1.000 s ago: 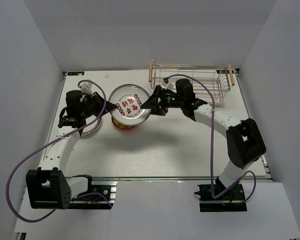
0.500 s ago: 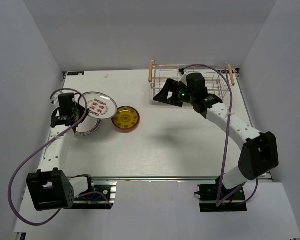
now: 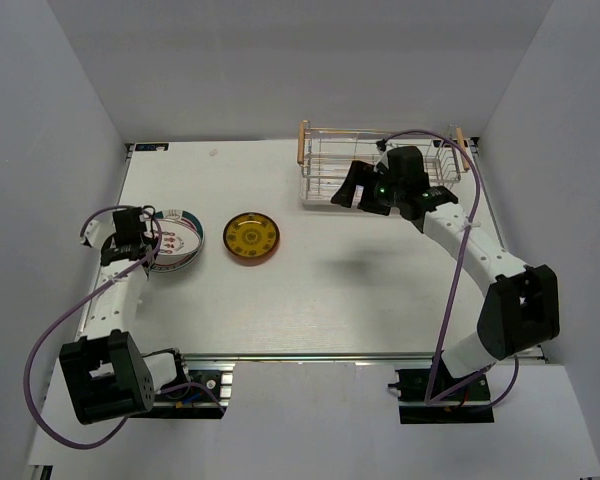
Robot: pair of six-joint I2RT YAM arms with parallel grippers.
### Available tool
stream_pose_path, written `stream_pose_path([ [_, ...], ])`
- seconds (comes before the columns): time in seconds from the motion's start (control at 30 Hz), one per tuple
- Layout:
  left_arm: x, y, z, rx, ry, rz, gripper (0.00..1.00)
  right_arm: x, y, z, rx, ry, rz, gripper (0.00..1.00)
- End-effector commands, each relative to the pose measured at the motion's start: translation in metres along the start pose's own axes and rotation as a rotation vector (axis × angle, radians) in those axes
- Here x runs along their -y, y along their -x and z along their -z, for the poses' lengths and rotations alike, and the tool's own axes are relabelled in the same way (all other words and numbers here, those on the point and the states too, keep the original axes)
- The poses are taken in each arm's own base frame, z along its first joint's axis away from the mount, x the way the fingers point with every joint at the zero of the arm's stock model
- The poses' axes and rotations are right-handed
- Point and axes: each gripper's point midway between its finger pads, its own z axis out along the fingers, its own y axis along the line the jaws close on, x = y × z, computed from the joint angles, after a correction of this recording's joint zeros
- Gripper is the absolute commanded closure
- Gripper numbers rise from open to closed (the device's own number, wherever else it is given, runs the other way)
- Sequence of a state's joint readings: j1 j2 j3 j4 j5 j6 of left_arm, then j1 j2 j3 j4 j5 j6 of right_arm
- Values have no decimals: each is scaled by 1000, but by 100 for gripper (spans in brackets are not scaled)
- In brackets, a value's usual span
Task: Unload the plates from the dish rack
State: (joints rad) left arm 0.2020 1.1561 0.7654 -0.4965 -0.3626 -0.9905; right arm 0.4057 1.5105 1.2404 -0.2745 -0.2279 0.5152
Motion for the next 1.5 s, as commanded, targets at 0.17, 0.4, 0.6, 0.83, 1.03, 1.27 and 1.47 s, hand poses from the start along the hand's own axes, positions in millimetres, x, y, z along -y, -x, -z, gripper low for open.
stream_pose_path([
  [0.17,12,7,-8,23,-33,60,64,12,10,15,41,-33,15,11],
  [0.4,6,-1,-13,0,-20,50,21,18,12,21,46,-37,1,11],
  [0.6,12,2,-11,-17,-9,23,2,21,20,37,105,-73,33,11],
  [0.83,21,13,-5,-18,-18,-76,2,39,34,58,182,-195,56,11],
  [1.03,24,2,-13,-94,10,-134,2,37,39,70,228,-203,57,11],
  [1.27,63,15,20,-76,-237,-219,2,30,46,78,274,-176,76,11],
  [1.47,142,36,130,-10,-790,-405,2,53,62,114,408,-353,105,11],
])
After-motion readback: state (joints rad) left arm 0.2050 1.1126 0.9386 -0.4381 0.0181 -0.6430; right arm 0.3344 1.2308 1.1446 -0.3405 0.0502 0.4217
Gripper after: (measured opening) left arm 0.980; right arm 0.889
